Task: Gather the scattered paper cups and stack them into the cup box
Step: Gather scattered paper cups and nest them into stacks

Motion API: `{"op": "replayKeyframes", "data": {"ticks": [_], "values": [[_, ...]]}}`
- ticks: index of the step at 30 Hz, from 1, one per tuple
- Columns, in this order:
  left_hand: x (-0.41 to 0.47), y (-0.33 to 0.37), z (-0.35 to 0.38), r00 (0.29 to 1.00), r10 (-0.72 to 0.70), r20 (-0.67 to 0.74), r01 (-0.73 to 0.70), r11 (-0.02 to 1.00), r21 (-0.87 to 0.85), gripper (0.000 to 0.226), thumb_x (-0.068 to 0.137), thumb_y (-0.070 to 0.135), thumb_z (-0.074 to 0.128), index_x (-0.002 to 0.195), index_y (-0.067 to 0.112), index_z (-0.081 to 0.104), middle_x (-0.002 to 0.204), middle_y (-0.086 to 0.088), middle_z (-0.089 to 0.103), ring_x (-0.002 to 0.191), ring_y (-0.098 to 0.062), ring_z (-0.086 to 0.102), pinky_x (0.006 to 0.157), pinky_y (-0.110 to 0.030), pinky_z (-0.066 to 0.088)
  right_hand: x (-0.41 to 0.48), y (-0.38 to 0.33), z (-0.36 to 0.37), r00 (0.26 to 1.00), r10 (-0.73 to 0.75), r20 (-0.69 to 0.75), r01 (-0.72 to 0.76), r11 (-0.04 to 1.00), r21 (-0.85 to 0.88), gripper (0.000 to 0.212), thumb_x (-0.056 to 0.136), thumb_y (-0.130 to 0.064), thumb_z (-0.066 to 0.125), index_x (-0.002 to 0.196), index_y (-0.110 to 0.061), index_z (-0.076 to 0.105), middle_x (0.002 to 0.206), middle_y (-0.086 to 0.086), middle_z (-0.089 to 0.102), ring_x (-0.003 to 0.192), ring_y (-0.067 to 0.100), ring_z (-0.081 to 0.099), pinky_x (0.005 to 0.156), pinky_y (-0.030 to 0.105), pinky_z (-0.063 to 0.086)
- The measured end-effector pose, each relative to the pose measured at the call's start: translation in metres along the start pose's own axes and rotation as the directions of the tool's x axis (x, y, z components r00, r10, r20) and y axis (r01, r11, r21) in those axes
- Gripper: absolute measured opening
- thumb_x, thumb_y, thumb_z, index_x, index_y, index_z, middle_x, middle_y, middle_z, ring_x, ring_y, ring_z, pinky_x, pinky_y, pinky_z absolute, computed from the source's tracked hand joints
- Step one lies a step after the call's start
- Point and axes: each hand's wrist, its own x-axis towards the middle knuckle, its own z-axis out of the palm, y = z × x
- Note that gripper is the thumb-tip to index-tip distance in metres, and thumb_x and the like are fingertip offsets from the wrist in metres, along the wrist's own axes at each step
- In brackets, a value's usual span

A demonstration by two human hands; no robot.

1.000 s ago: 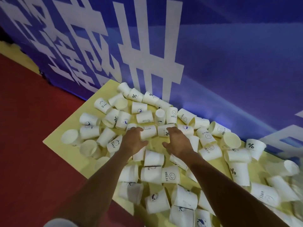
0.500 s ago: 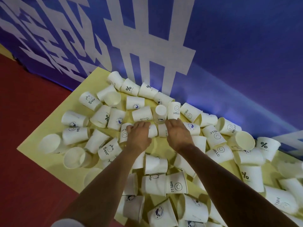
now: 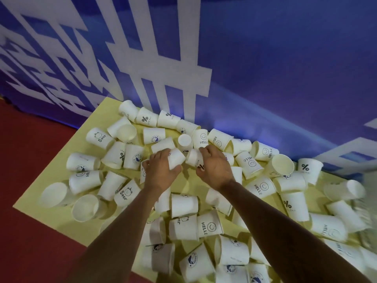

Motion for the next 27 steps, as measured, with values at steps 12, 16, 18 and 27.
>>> {"op": "replayKeyframes", "data": {"ticks": [12,16,18,27], "values": [[-0.042,0.129,-0.008,0.996,0.044,0.08,-0.008,0.915,-0.404,0.07,0.075,0.039,0.077,0.131,0.018,0.041,0.117,-0.004,0.063,0.105,-0.027,0.061,0.085,-0.04,0.052,-0.09,0.083,-0.099,0.919,0.343,-0.196,-0.253,0.892,0.375,0.077,0.077,-0.037,0.075,0.143,-0.023,0.039,0.129,0.005,0.05,0.12,0.027,0.048,0.091,0.041,0.048],[-0.07,0.189,0.009,0.97,0.182,0.159,-0.088,0.878,-0.47,0.085,0.073,0.036,0.08,0.142,0.027,0.032,0.13,0.0,0.057,0.115,-0.024,0.057,0.097,-0.041,0.048,-0.147,0.129,-0.128,0.889,0.409,-0.207,-0.329,0.883,0.333,0.074,0.078,-0.04,0.073,0.143,-0.027,0.04,0.126,0.004,0.048,0.115,0.027,0.05,0.09,0.039,0.049],[-0.087,0.223,0.02,0.943,0.28,0.183,-0.157,0.853,-0.497,0.087,0.075,0.034,0.08,0.146,0.031,0.03,0.136,0.003,0.055,0.12,-0.02,0.054,0.102,-0.04,0.045,-0.177,0.154,-0.142,0.85,0.468,-0.24,-0.375,0.859,0.349,0.066,0.076,-0.043,0.074,0.133,-0.023,0.046,0.122,0.003,0.054,0.109,0.026,0.055,0.092,0.041,0.051],[-0.153,0.33,0.062,0.862,0.405,0.306,-0.233,0.851,-0.471,0.064,0.076,0.032,0.08,0.128,0.029,0.043,0.118,-0.001,0.058,0.104,-0.024,0.058,0.088,-0.037,0.05,-0.298,0.244,-0.18,0.738,0.607,-0.295,-0.401,0.746,0.532,0.07,0.074,-0.039,0.078,0.133,-0.032,0.042,0.127,-0.001,0.055,0.113,0.02,0.054,0.092,0.042,0.051]]}}
